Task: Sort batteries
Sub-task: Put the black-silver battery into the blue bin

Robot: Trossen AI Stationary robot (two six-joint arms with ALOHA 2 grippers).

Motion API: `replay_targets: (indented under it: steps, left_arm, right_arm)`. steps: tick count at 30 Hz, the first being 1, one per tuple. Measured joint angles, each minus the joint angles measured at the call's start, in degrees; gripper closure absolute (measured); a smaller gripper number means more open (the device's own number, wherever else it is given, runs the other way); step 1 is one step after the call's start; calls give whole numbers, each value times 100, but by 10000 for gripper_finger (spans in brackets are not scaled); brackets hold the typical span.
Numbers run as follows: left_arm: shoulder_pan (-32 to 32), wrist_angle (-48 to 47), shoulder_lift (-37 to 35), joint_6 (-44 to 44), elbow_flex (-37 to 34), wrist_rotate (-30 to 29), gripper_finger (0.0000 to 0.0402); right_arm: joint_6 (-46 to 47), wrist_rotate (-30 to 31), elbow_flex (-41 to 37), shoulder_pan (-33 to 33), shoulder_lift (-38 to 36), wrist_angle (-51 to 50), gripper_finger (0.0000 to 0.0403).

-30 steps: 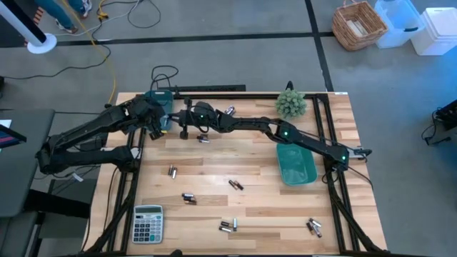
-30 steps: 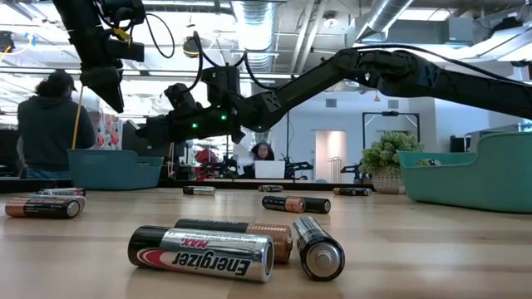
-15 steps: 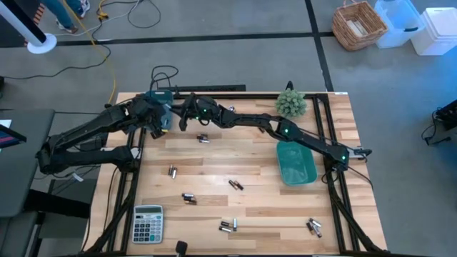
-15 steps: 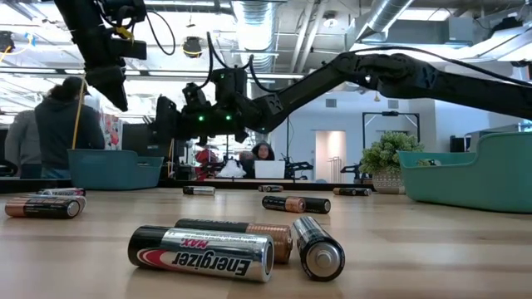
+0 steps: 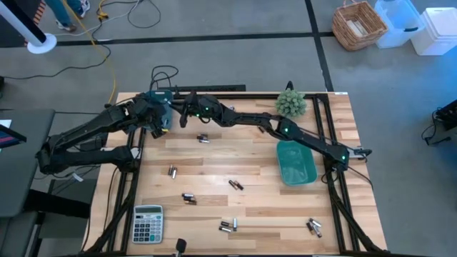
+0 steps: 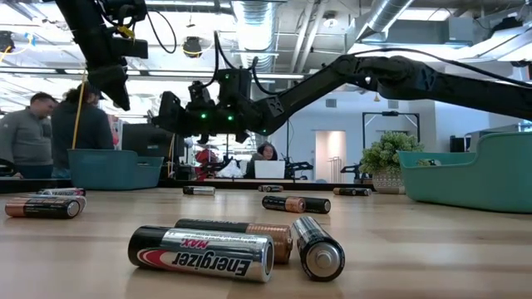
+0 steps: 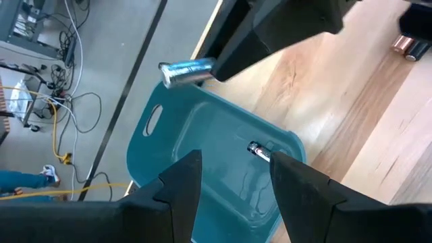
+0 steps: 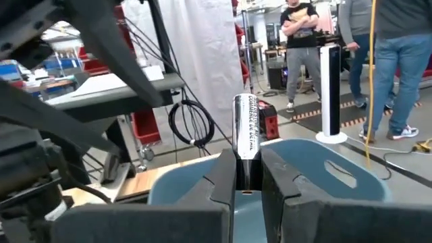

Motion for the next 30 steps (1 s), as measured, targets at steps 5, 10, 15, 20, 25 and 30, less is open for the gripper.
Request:
replay_targets:
  steps: [5, 10, 15, 20, 25, 30]
  left_arm:
    - [0, 327, -115, -112, 14, 2, 232]
    - [2, 635, -469, -130, 286, 180, 232]
    - [0, 650, -797, -217, 528, 318, 232]
    - [-4, 651, -1012, -225, 557, 443, 232]
    - [-4, 851, -1135, -280, 557, 583, 233]
    - [-4, 1278, -1295, -325, 557, 890, 233]
  right_arm:
    - [40, -18, 0, -43, 0, 305, 354]
    - [255, -124, -2, -134, -75, 463, 354]
    - [-44, -254, -2, -94, -456, 188, 354]
    - [-602, -330, -2, -64, -961, -708, 354]
    - [-811, -410, 0, -132, -1307, -1074, 354]
    - [-796, -579, 0, -255, -1413, -1480, 354]
